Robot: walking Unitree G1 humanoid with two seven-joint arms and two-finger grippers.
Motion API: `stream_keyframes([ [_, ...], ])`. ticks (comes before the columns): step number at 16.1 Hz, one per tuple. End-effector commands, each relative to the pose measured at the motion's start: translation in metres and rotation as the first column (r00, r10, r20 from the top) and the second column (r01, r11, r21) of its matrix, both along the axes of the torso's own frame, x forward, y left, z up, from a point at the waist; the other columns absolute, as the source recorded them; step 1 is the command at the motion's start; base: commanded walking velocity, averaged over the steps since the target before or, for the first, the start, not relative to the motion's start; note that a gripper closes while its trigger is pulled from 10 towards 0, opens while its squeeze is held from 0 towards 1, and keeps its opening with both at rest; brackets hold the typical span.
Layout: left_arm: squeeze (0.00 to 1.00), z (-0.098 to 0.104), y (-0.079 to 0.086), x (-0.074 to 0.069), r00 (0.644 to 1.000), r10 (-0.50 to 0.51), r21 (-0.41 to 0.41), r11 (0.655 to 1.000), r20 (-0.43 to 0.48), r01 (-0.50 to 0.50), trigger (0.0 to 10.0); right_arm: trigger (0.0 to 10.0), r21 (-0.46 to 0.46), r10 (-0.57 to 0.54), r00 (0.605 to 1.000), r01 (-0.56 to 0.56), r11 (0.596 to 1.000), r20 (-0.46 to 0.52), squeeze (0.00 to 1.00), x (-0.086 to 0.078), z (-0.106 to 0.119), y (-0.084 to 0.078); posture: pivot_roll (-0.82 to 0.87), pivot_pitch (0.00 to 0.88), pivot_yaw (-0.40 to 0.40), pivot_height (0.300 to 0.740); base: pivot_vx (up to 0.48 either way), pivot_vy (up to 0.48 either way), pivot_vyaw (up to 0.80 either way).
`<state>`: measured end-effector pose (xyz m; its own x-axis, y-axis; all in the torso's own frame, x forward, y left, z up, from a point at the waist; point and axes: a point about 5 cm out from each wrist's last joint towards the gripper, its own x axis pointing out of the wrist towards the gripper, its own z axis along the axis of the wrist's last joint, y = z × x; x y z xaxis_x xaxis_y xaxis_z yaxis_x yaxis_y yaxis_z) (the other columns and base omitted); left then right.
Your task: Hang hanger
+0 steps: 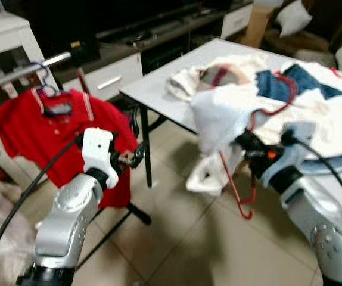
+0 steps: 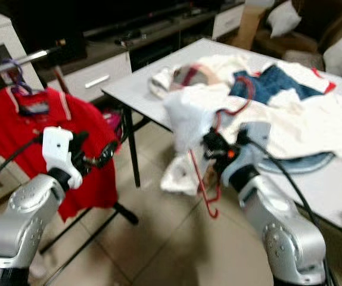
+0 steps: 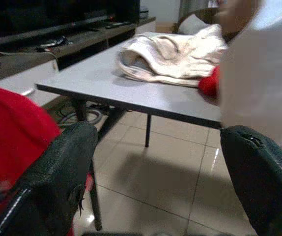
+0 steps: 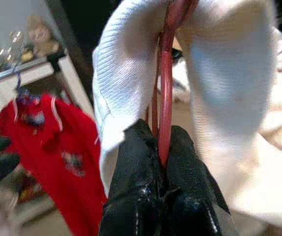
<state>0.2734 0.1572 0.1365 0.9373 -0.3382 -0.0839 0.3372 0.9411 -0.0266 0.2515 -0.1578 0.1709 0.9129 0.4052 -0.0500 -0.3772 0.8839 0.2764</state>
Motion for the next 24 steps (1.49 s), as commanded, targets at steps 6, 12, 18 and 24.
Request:
stream_keyframes([
  [6,0.0,0.003,0.002,-0.005,1.0,0.005,0.021,1.0,0.021,-0.006,10.0,10.0,-0.007,0.089,0.995,-0.089,0.996,-0.036,0.0,-0.004,-0.006,0.01,-0.03,0.0,0.044,0.74,0.0,-0.28,0.0],
  [12,0.0,0.001,0.005,-0.008,0.999,-0.034,0.032,0.999,-0.006,0.035,10.0,10.0,-0.076,0.317,0.946,-0.322,0.944,-0.07,0.0,-0.024,-0.014,0.024,-0.02,0.0,0.057,0.74,0.0,0.0,0.8],
  [18,0.0,0.002,0.003,-0.006,0.999,-0.046,0.043,0.998,-0.002,0.046,10.0,10.0,-0.086,0.372,0.928,-0.374,0.924,-0.03,0.0,-0.024,-0.007,0.029,-0.02,0.0,0.058,0.74,0.0,0.0,0.8],
  [24,0.0,0.001,0.001,-0.006,0.998,-0.056,0.05,0.997,-0.005,0.056,10.0,10.0,-0.096,0.381,0.924,-0.382,0.919,-0.029,0.0,-0.023,-0.006,0.027,-0.02,0.0,0.05,0.74,0.0,0.0,0.8],
])
